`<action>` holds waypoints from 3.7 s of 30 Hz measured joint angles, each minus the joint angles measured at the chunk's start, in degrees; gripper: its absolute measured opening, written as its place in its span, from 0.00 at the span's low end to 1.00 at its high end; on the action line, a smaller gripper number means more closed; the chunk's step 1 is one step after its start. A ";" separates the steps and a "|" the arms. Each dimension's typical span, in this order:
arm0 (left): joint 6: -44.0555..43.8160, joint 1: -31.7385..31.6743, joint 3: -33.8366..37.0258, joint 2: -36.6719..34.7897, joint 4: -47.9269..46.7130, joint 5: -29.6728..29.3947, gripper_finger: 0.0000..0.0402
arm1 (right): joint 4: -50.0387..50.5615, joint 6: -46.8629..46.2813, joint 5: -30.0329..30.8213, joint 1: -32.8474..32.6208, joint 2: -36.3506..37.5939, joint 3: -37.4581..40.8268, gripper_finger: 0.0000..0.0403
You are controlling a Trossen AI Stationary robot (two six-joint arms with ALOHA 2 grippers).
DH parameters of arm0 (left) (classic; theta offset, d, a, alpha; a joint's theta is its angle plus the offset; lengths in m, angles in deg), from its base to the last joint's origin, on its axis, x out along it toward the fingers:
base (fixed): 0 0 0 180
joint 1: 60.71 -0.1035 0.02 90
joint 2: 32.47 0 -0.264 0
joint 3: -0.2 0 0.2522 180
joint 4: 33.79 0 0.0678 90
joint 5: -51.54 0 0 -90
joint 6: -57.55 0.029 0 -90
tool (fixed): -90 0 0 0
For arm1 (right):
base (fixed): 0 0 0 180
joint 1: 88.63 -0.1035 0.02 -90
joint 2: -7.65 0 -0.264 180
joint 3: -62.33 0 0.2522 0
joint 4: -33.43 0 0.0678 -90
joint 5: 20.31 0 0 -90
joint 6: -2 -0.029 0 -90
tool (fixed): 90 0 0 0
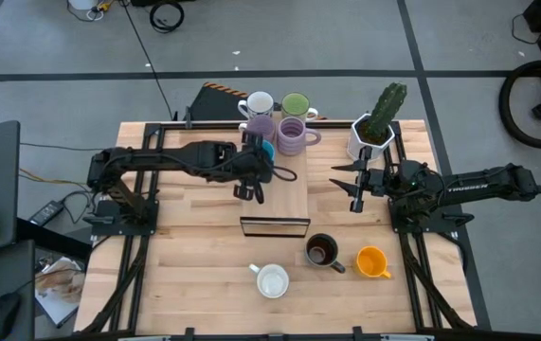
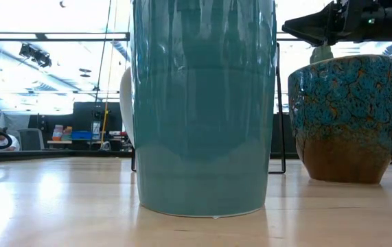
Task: Place coffee mugs
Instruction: Put the blue mug on the shelf, then put the blue patterned mug on the shelf
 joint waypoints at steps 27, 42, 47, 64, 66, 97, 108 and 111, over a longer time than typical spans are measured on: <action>-13.32 13.21 0.17 -1.66 3.79 0.63 0.47 | 1.31 -2.38 -4.98 -0.62 -1.53 0.00 0.39; -16.27 14.07 29.30 -22.37 24.69 -0.99 0.47 | 20.45 -14.31 12.77 -15.65 -14.50 -13.13 0.39; -11.61 12.57 37.83 -27.24 37.63 -2.89 0.47 | 32.00 -21.75 21.40 -19.77 -16.55 -21.24 0.39; -3.52 10.33 60.45 -39.44 68.82 2.86 0.47 | 67.14 -57.52 9.41 -27.00 -31.95 -43.20 0.39; -4.58 10.33 62.21 -40.37 70.18 3.50 0.47 | 70.57 -61.36 10.50 -28.51 -34.70 -45.67 0.39; -21.02 18.73 79.25 -43.19 93.86 6.44 0.47 | 94.99 -76.73 -2.16 -32.79 -72.34 -75.49 0.39; -21.15 21.03 79.21 -43.19 91.55 6.42 0.47 | 94.61 -72.07 -5.20 -31.22 -75.32 -75.41 0.22; -21.13 21.05 79.19 -43.19 90.92 6.36 0.47 | 94.33 -70.83 -7.27 -30.84 -75.89 -75.41 0.15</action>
